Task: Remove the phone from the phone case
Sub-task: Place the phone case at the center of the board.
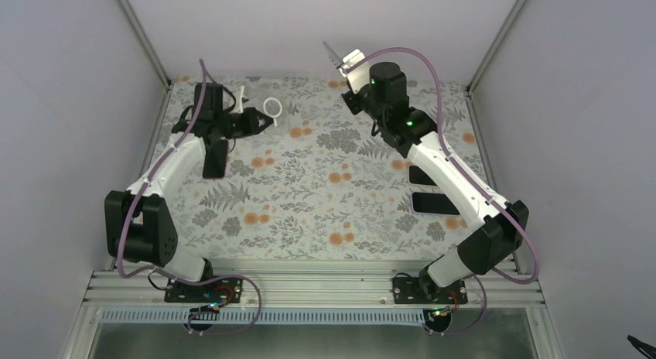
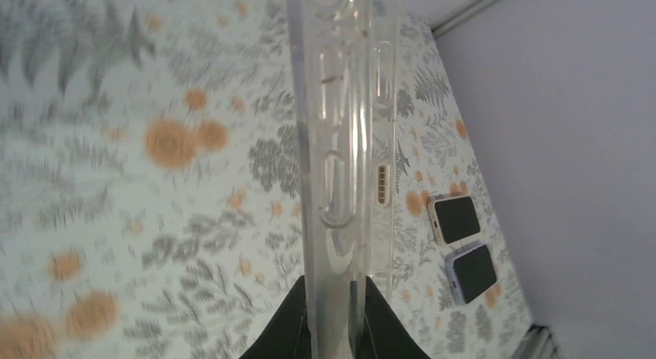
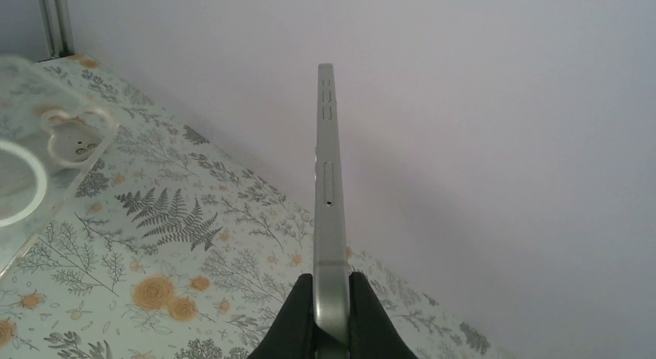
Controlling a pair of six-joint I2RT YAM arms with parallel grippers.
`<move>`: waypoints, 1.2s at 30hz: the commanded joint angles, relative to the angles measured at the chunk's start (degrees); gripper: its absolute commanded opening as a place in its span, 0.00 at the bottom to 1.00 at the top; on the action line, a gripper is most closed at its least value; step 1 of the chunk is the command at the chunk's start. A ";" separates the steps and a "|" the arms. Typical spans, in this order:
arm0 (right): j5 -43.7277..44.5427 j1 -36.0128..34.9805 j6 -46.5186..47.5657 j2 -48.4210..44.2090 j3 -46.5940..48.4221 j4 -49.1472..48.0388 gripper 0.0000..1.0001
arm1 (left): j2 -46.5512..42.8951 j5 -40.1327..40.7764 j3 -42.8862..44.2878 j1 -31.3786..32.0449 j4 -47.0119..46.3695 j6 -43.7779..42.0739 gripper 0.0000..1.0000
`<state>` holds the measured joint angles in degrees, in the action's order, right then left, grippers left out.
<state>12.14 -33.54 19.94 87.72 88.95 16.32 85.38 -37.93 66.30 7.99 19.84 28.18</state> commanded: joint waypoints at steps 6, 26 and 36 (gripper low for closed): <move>-3.34 1.71 -3.45 -2.87 -0.18 -1.57 0.04 | 11.96 -3.60 15.87 -0.79 13.62 -26.67 0.02; -4.68 1.72 -3.82 -0.27 -1.05 -0.98 0.04 | 35.40 5.97 30.14 -7.39 21.57 -32.00 0.02; -4.93 1.85 -3.83 0.25 -1.48 -1.02 0.04 | 42.98 7.69 36.38 -10.33 21.58 -31.77 0.02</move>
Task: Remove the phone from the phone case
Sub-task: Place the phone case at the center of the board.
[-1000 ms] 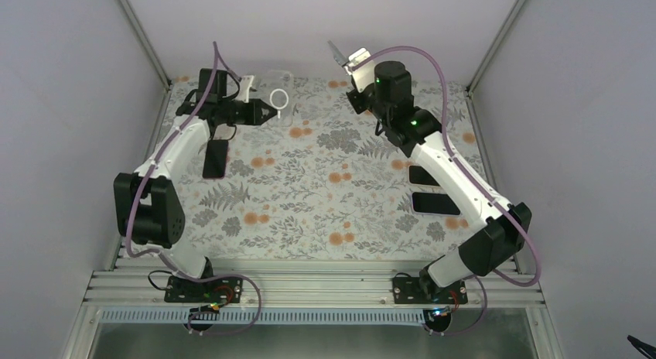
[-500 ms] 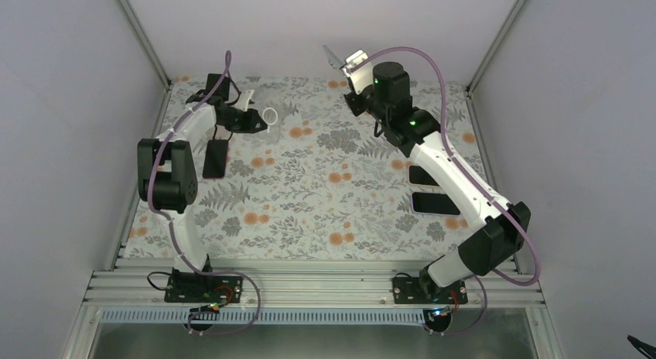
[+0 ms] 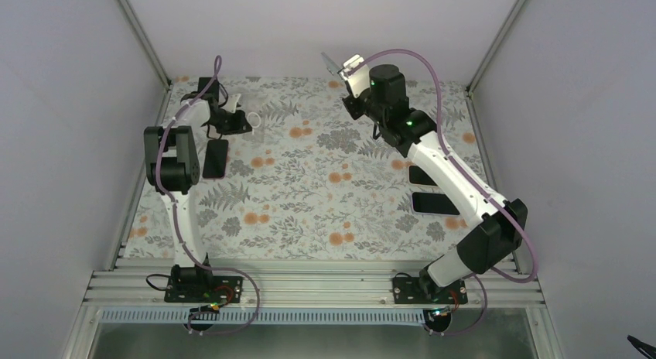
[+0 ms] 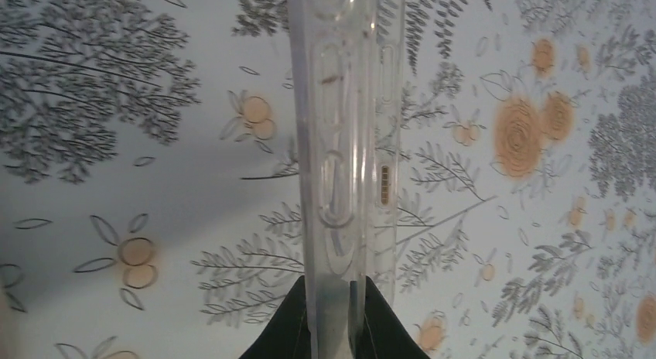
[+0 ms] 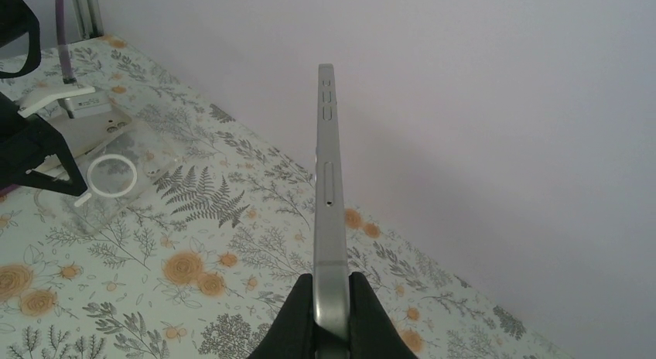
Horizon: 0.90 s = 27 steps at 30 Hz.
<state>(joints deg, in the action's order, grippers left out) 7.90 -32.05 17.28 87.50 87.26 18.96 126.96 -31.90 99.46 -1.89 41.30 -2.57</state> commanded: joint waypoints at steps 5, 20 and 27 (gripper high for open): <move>-0.96 0.33 -1.28 1.06 0.61 -3.59 0.04 | 4.42 5.23 6.31 -0.48 1.10 -0.96 0.04; -1.40 0.37 -1.50 1.71 1.09 -3.43 0.04 | 7.84 9.39 6.50 1.08 -0.19 2.08 0.08; -1.56 0.50 -1.46 1.87 1.13 -3.40 0.04 | 8.69 15.47 7.25 1.95 -0.23 2.57 0.23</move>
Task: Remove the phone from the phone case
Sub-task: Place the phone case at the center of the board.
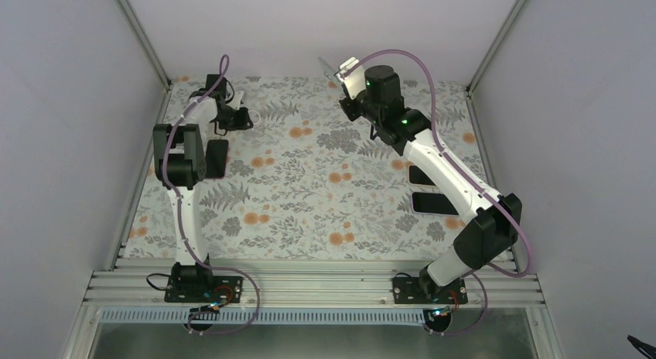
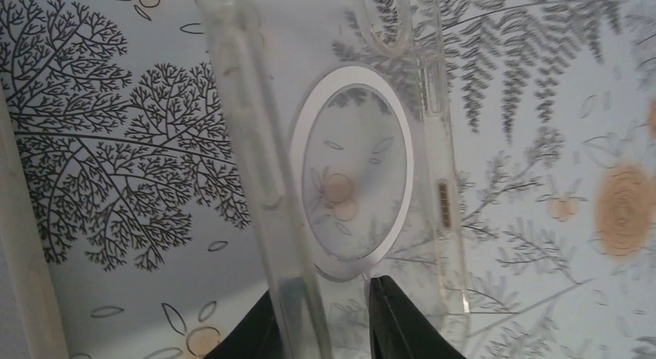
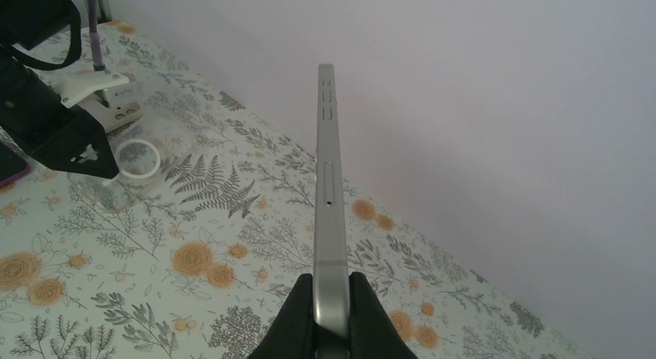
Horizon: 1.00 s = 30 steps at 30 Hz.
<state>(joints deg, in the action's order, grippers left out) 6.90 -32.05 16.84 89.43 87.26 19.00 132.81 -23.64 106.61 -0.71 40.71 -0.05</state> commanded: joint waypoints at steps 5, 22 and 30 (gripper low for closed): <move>-0.87 0.50 -1.19 0.52 1.95 -3.06 0.04 | 2.50 10.46 0.84 1.30 0.23 0.16 0.31; -1.02 0.39 2.28 0.14 6.39 -2.81 0.04 | -19.84 11.04 -7.48 1.42 -5.35 -0.30 0.93; -0.68 -0.65 7.98 1.06 12.02 -2.00 0.04 | -33.00 1.18 -5.71 1.23 -6.26 4.77 1.00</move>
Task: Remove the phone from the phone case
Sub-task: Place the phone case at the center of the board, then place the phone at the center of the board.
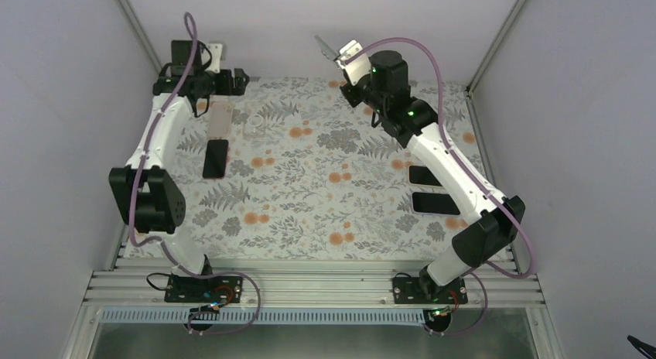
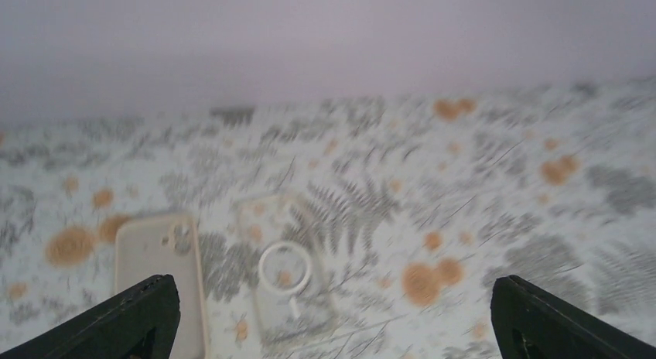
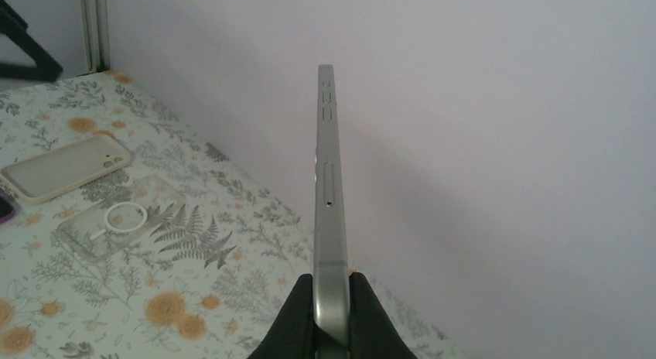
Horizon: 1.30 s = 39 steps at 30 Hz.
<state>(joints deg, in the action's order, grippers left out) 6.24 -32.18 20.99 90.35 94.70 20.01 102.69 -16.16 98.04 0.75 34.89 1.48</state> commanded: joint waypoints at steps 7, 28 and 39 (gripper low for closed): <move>9.74 -4.15 15.30 1.00 6.48 -9.14 0.04 | -8.85 -12.88 8.22 -0.38 -2.09 9.31 1.00; 33.26 -16.95 50.53 3.41 -6.31 -51.73 0.04 | -13.87 -33.09 3.84 3.61 -29.32 42.65 1.00; 34.23 -21.69 69.50 4.50 -15.82 -75.41 0.04 | -15.07 -34.19 -3.02 9.34 -33.29 48.53 0.94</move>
<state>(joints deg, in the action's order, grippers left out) 39.64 -52.53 81.91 95.35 79.46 -40.21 89.41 -48.80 97.17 8.60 4.82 46.22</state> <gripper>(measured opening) 0.049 0.961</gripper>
